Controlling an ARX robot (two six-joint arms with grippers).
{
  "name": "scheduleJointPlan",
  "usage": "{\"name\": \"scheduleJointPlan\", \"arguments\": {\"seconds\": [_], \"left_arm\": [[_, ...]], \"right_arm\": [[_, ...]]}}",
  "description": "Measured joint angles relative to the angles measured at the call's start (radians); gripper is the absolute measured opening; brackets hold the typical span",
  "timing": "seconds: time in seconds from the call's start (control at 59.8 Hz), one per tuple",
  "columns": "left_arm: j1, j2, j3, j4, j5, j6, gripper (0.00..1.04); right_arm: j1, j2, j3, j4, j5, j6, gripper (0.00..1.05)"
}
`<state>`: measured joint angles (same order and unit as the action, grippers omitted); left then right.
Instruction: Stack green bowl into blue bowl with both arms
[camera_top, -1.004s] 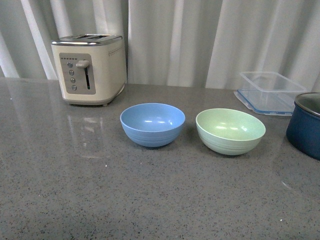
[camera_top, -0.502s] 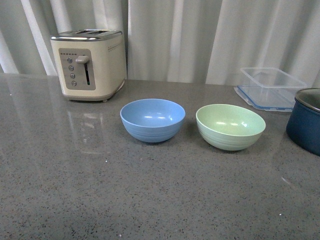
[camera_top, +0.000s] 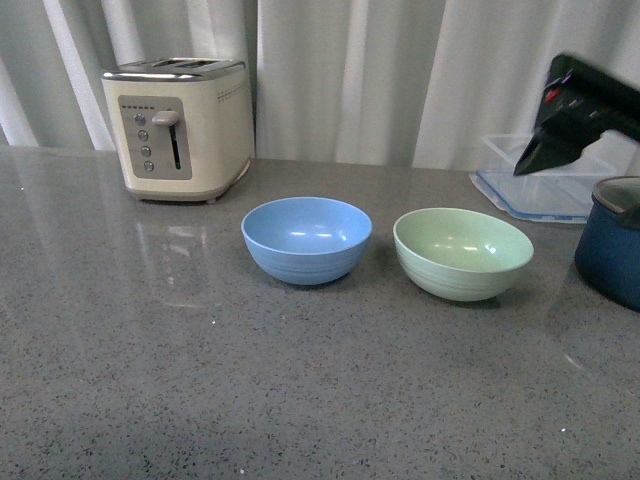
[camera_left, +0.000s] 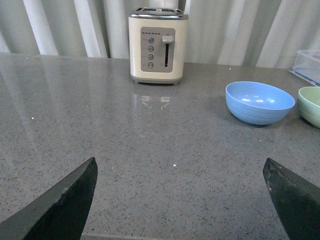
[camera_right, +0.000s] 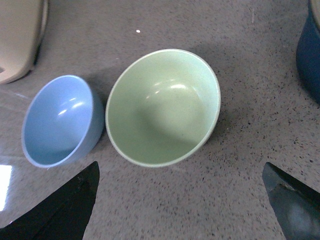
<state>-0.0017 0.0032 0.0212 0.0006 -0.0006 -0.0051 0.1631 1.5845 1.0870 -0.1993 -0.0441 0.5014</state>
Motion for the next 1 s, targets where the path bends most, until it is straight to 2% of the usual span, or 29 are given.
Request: {"name": "scheduleJointPlan", "arguments": {"seconds": [0.351, 0.602, 0.836, 0.886, 1.004], "left_arm": [[0.000, 0.000, 0.000, 0.000, 0.000, 0.000, 0.98], [0.000, 0.000, 0.000, 0.000, 0.000, 0.000, 0.98], [0.000, 0.000, 0.000, 0.000, 0.000, 0.000, 0.98], [0.000, 0.000, 0.000, 0.000, 0.000, 0.000, 0.98], [0.000, 0.000, 0.000, 0.000, 0.000, 0.000, 0.98]], "right_arm": [[-0.018, 0.302, 0.184, -0.042, 0.131, 0.056, 0.95], [-0.039, 0.378, 0.260, -0.084, 0.157, 0.066, 0.59], [-0.041, 0.372, 0.281, -0.084, 0.154, 0.069, 0.06], [-0.036, 0.358, 0.281, -0.084, 0.149, 0.063, 0.01], [-0.009, 0.293, 0.296, -0.082, 0.140, 0.052, 0.01]]}}
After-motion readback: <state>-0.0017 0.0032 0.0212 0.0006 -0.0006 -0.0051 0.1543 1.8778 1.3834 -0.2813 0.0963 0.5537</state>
